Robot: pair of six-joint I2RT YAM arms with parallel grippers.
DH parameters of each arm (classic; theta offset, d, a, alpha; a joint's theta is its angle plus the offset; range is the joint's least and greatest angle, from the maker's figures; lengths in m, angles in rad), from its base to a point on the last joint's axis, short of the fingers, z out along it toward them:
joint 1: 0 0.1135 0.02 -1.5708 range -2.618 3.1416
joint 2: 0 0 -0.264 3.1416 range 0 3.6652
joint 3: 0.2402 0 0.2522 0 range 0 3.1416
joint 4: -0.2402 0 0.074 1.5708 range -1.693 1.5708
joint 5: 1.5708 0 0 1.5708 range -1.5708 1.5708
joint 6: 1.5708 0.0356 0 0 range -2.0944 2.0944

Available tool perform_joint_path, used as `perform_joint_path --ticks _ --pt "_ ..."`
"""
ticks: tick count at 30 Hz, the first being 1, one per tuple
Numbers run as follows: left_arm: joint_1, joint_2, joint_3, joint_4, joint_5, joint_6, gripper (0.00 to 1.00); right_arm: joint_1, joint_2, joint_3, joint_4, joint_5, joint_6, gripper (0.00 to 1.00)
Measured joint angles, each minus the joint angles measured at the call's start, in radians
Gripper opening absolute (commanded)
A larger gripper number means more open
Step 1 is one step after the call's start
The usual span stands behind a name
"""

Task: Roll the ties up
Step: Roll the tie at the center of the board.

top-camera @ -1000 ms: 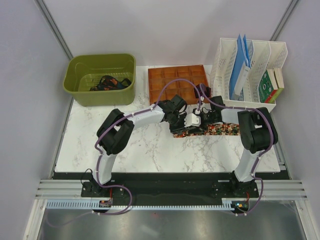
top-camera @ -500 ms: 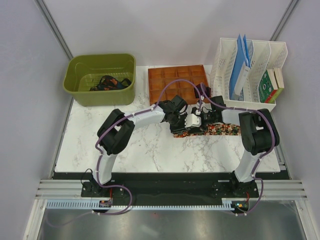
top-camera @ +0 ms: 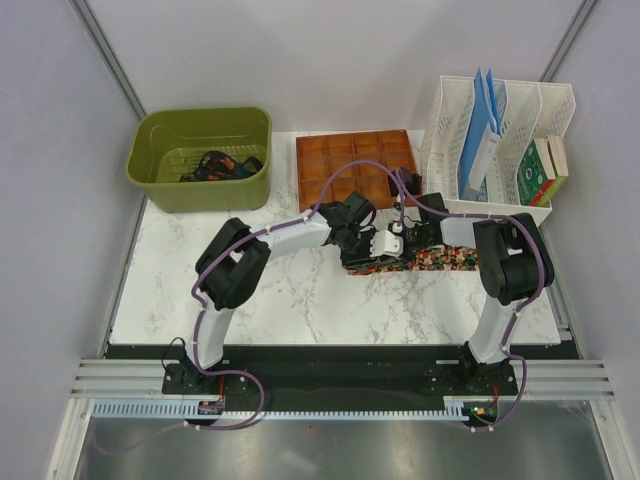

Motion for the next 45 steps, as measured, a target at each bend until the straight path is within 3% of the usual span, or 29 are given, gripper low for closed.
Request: perform_joint_path --ticks 6,8,17,29,36,45 --pt "0.004 -0.022 -0.04 0.007 0.05 0.026 0.78 0.002 0.043 0.033 -0.037 0.026 -0.029 0.0" --pt "0.009 -0.048 -0.073 0.01 0.069 0.028 0.8 0.001 0.054 0.042 -0.043 0.018 -0.033 0.0" --pt "0.031 -0.147 -0.237 0.129 0.069 -0.001 0.81 0.003 0.098 0.064 -0.047 -0.033 -0.032 0.0" --pt "0.066 -0.296 -0.409 0.264 -0.026 -0.241 0.86 -0.002 0.093 0.028 0.002 -0.052 0.002 0.0" --pt "0.071 -0.309 -0.435 0.263 -0.026 -0.337 0.86 0.006 0.053 -0.068 0.115 -0.053 0.128 0.0" --pt "0.071 -0.273 -0.426 0.288 -0.021 -0.315 0.81 0.049 0.047 -0.07 0.129 -0.043 0.168 0.0"
